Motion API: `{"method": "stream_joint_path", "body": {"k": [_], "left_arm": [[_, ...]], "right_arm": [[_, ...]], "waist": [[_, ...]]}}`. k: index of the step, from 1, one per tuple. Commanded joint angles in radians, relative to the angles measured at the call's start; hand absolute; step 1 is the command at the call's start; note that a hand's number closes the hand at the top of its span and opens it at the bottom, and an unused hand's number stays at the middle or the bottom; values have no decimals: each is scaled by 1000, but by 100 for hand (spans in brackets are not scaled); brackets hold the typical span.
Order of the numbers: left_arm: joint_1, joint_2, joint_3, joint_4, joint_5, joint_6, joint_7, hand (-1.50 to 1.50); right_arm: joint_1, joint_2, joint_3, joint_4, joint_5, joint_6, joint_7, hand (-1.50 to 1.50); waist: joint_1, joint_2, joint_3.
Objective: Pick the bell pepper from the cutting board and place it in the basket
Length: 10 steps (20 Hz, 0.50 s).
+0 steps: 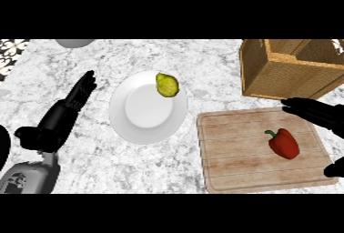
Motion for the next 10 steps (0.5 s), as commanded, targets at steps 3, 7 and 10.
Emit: {"method": "stream_joint_path", "body": {"k": [3, 7, 10], "left_arm": [[28, -12, 32, 23, -19, -43, -47, 0], [23, -53, 20, 78, -61, -22, -86, 0], [-43, -16, 85, 91, -9, -68, -26, 0]], "right_arm": [[69, 15, -29, -22, 65, -11, -68, -150], [-49, 41, 20, 23, 113, 24, 3, -150], [90, 67, 41, -55, 173, -57, -8, -150]], "waist": [[-2, 0, 0], [3, 1, 0], [-5, 0, 0]]}}
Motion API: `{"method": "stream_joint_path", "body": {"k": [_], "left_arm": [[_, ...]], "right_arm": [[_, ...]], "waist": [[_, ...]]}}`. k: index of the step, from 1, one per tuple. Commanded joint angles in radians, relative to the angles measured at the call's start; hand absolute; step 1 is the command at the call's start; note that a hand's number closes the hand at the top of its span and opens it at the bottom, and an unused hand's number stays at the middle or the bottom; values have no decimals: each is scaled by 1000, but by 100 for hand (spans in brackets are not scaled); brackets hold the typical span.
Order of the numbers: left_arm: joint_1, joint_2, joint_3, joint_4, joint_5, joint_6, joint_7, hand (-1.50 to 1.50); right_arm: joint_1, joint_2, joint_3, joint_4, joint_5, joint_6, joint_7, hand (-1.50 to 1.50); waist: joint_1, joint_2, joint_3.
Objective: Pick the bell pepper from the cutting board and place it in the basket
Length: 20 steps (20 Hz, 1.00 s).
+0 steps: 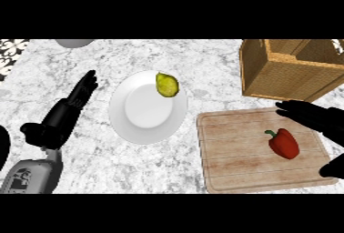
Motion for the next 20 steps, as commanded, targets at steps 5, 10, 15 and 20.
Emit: {"method": "stream_joint_path", "body": {"k": [5, 10, 15, 20], "left_arm": [[50, -36, -4, -99, -23, -12, 55, 0], [22, -21, 44, 0, -35, -51, -35, 0], [1, -49, 37, -41, -64, -23, 26, 0], [19, -39, 59, -20, -49, -66, 1, 0]], "right_arm": [[-20, 56, 16, -23, 83, 57, 22, -150], [-74, 122, 31, 125, 172, -25, -15, -150], [-56, 172, 61, 145, 257, -75, 10, -150], [-94, 200, 75, 290, 317, -131, -41, -150]], "waist": [[4, -1, 0], [5, 1, 0], [3, 1, 0], [6, 2, 1]]}}
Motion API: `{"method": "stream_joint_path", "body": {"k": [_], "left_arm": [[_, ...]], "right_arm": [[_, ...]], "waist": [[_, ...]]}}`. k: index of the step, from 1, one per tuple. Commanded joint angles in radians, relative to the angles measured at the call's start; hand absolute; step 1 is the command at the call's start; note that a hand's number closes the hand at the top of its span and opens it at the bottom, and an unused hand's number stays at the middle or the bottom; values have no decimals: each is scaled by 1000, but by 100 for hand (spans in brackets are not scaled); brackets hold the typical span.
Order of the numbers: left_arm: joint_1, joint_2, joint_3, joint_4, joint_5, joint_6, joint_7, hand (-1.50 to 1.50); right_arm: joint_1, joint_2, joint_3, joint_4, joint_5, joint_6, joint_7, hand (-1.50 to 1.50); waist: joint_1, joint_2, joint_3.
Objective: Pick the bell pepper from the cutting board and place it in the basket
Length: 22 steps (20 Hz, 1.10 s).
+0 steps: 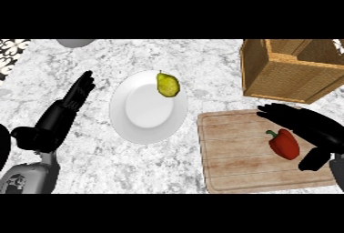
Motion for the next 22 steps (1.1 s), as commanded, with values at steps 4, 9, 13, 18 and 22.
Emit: {"method": "stream_joint_path", "body": {"k": [4, 9, 13, 18, 22], "left_arm": [[27, -3, 26, 33, -13, -23, -59, 0], [14, -28, 17, 25, -22, -16, -53, 0], [21, -13, 26, -83, 23, -48, 59, 0], [5, -35, 17, -23, -23, -20, 1, 0], [26, -50, 6, 12, -47, -12, -42, 0]], "right_arm": [[-57, 46, 32, 105, 72, 19, -10, -150], [51, 18, 65, 59, 130, -30, -65, 150], [-9, 34, 67, 194, 170, -131, -122, 150], [0, 3, 88, 166, 219, -200, -183, 150], [16, 7, 58, 190, 230, -314, -229, 150]], "waist": [[2, 1, 0], [-3, 0, 0], [4, 0, 1], [1, 1, 1], [0, 2, 1]]}}
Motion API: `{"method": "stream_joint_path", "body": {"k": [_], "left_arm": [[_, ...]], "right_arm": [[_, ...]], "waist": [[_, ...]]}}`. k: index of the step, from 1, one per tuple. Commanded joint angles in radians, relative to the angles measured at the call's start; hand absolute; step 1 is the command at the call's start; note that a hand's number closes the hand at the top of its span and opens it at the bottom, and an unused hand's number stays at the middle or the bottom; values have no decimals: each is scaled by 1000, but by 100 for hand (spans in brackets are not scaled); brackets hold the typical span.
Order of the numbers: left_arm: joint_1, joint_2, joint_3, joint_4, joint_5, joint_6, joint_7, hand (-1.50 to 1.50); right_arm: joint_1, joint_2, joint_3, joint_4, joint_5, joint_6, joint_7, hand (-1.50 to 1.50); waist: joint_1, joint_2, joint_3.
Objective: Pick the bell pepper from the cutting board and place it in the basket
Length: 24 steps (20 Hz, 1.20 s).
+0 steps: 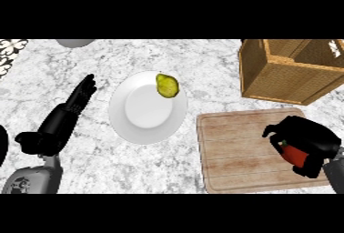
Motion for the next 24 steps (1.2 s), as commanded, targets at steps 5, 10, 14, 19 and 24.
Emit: {"method": "stream_joint_path", "body": {"k": [5, 10, 14, 19, 24], "left_arm": [[0, 26, 34, 15, 3, -1, 8, 0], [32, 6, 21, 3, 11, -5, -5, 0], [-16, 5, 16, 21, -4, 3, -4, 0], [-23, 23, 43, 20, 20, -10, 20, 0], [0, 13, 26, -11, 8, -6, 13, 0]], "right_arm": [[102, 312, 9, -191, 47, 101, 492, 150], [169, 506, 48, -387, 83, 153, 734, 150], [255, 541, 113, -473, -113, 110, 818, 150], [280, 545, 205, -676, -380, -48, 917, 150], [296, 546, 258, -1011, -460, -43, 1142, 150]], "waist": [[-35, 0, 15], [-28, -1, 17], [-27, 7, 19], [-22, 4, 21], [-18, 3, 19]]}}
